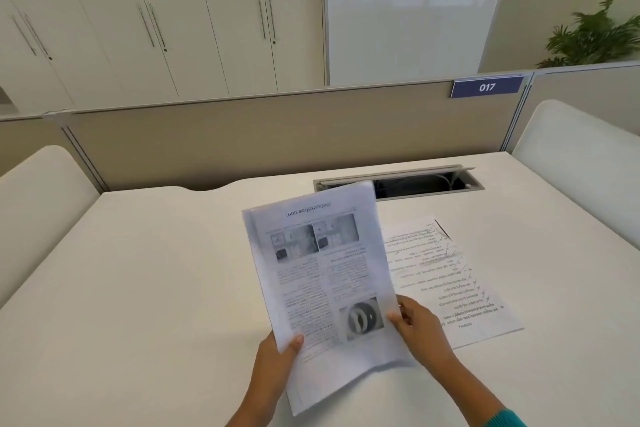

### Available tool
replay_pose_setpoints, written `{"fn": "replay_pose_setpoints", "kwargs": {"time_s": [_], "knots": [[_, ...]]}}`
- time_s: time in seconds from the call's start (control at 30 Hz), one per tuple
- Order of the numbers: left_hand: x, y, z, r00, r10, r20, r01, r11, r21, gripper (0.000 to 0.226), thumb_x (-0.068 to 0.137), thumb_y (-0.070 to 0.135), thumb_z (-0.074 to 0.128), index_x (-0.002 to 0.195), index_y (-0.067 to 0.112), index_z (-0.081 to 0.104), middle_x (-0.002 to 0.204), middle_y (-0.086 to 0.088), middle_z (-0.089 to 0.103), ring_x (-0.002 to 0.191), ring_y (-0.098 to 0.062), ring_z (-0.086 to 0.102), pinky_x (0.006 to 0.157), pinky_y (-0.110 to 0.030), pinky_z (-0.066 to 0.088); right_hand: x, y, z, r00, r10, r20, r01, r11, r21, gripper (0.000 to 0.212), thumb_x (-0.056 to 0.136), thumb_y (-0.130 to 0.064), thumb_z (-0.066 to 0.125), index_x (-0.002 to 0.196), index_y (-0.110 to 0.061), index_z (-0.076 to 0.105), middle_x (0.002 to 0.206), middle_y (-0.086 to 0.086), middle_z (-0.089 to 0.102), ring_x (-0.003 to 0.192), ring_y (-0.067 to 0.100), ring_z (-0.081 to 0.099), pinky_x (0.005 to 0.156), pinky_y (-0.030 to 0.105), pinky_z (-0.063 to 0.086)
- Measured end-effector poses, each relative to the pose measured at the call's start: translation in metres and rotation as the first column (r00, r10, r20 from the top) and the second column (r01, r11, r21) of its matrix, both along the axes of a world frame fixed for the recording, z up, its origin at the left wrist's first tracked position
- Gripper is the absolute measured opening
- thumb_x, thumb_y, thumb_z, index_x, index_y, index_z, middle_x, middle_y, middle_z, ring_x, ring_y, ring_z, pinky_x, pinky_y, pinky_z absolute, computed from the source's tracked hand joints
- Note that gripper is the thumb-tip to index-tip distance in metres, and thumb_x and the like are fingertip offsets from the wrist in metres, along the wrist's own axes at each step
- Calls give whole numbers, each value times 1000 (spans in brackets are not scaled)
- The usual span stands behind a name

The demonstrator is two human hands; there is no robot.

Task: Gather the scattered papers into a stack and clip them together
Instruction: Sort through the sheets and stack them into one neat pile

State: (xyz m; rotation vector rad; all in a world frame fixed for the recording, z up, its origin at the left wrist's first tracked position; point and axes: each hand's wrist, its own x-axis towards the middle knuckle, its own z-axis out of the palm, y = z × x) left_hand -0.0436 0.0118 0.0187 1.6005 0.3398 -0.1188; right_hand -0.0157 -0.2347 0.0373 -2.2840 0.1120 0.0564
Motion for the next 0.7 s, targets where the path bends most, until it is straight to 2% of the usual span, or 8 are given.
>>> {"fn": "replay_pose_setpoints", "kwargs": {"time_s": [0.07,0.13,0.2,0.27,0.37,0.43,0.57,0.7], "knots": [[0,2,-5,998,-7,-60,4,999,-53,21,86,12,63,105,18,61,93,5,70,87,-16,68,68,-27,54,4,-11,-2,990,-39,-133,34,999,-39,35,91,-25,55,125,-19,52,98,-9,62,90,9,59,77,17,43],[-2,3,-13,993,-7,-119,-4,995,-96,26,87,5,60,112,11,60,102,-6,70,92,-26,67,80,-37,55,4,-29,-8,965,-160,-209,117,972,-206,50,89,-31,57,135,-18,41,124,3,55,115,19,51,93,29,44],[-3,4,-20,986,23,-165,-42,993,-110,31,88,2,57,118,5,57,110,-15,66,96,-32,64,89,-42,51,0,-48,-11,940,-285,-187,183,885,-429,62,86,-37,58,139,-18,32,135,9,44,126,27,38,100,37,40],[-5,4,-24,981,62,-182,-86,989,-124,30,88,2,57,118,4,56,107,-14,65,91,-30,63,86,-39,50,-4,-68,-10,907,-399,-136,280,811,-514,66,84,-43,58,138,-15,32,133,13,42,124,31,37,98,39,41],[-6,5,-26,981,59,-183,-89,983,-162,24,89,4,56,112,9,57,101,-10,67,88,-27,65,78,-36,52,-4,-95,-8,859,-512,-6,443,749,-492,62,83,-41,60,134,-11,40,134,19,42,122,37,36,98,44,38],[-7,5,-27,981,50,-187,-86,979,-187,23,90,4,56,111,11,58,103,-10,68,92,-29,65,79,-37,53,-3,-110,-6,833,-551,43,509,734,-450,61,83,-40,62,132,-10,43,136,21,41,124,39,33,99,46,36],[-5,6,-28,982,37,-185,-70,983,-171,23,89,4,57,111,10,58,102,-9,68,93,-29,65,82,-39,53,3,-125,-9,790,-607,-87,495,715,-494,78,77,-52,64,135,-7,38,131,23,45,121,40,37,99,46,38],[-5,4,-28,983,42,-180,-65,990,-124,21,89,4,57,108,12,58,94,-2,68,87,-22,66,75,-34,52,14,-126,-9,764,-619,-182,485,738,-469,79,72,-54,68,127,-4,42,124,24,47,118,40,39,97,47,38]]}}
